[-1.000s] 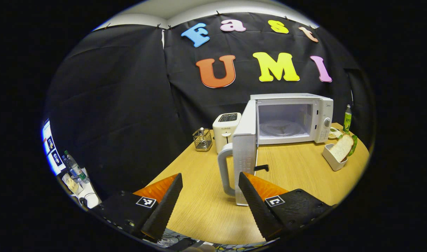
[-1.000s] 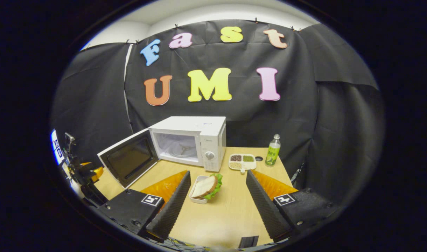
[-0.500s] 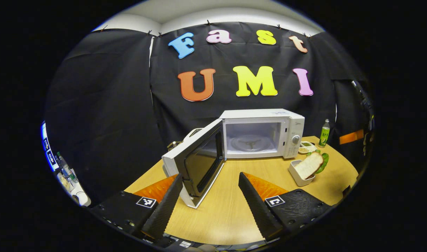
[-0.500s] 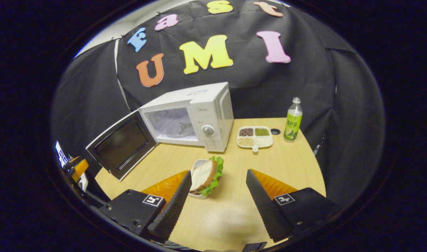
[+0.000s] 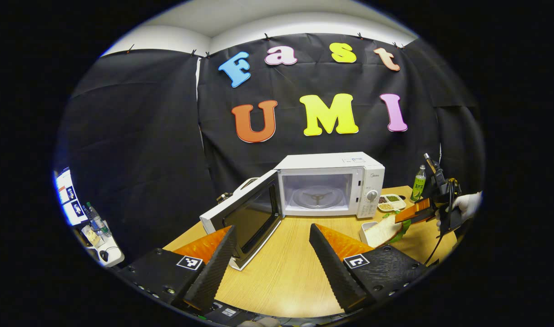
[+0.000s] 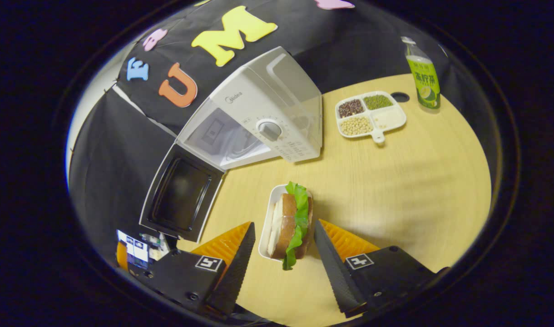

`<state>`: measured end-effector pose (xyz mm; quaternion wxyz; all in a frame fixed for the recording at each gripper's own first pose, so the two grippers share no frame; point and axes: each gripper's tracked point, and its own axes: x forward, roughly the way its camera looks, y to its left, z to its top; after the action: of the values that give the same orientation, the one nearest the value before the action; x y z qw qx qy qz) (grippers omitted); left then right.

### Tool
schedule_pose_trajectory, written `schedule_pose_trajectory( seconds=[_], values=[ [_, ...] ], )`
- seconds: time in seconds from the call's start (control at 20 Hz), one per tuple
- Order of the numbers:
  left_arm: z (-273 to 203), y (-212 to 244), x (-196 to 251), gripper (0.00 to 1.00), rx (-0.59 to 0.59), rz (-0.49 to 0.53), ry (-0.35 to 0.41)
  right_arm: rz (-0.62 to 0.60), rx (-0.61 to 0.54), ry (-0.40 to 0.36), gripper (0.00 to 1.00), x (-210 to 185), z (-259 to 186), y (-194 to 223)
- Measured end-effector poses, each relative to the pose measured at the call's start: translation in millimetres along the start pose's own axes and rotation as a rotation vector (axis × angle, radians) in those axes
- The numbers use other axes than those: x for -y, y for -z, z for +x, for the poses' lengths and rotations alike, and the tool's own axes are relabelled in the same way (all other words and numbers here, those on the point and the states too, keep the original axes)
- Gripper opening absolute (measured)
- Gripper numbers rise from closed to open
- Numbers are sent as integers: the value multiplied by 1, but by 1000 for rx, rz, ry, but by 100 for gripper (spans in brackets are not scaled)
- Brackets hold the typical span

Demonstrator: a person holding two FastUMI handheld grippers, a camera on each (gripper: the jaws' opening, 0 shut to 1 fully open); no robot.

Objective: Open the microwave oven with the left hand, put the food in, and close the microwave oven.

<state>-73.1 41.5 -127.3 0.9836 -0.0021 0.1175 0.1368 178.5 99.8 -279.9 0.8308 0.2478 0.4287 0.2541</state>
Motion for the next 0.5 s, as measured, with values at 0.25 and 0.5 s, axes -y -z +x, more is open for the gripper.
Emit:
schedule_pose_trajectory(
  seconds=[0.25,0.5],
  values=[
    [-7,0,10,96,-16,6,-24,165,-115,-45,55,4,16,3],
    [-7,3,1,96,-32,11,-38,181,-145,-22,33,9,14,3]
  ],
)
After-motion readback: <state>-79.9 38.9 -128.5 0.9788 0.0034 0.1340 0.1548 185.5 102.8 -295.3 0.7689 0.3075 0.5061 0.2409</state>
